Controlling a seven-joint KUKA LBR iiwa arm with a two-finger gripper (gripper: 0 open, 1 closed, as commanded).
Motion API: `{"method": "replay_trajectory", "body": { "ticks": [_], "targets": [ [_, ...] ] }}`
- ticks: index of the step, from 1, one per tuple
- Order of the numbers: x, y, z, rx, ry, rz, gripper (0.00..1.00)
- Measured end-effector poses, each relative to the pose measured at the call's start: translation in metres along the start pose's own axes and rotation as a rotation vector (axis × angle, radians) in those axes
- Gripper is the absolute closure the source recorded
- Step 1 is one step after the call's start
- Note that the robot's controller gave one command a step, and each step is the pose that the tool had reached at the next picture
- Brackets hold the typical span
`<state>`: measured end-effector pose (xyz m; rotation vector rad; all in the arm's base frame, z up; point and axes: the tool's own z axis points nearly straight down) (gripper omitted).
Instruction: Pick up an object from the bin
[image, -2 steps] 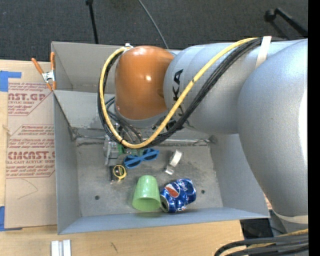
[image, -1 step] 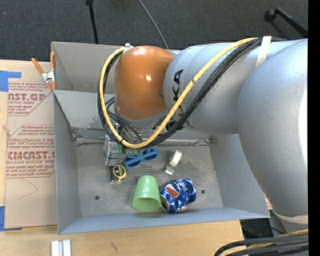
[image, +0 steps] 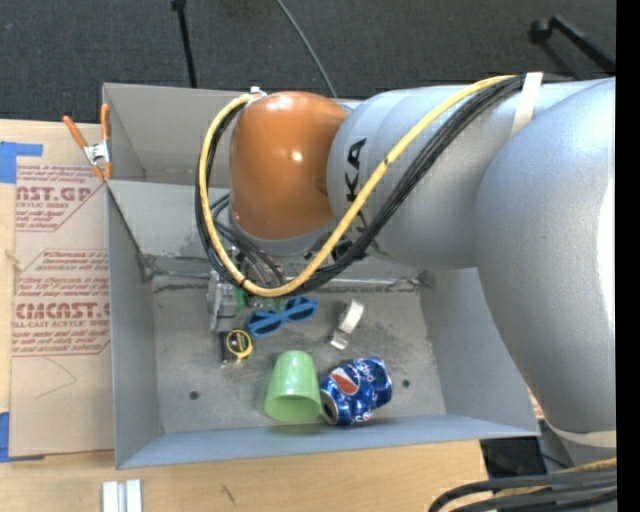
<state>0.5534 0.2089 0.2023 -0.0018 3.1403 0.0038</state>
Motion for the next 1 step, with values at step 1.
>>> {"method": "replay_trajectory", "body": {
  "ticks": [1],
  "targets": [
    [0.0,0.0,0.0,0.0,0.0,0.0,1.0]
  ]
}}
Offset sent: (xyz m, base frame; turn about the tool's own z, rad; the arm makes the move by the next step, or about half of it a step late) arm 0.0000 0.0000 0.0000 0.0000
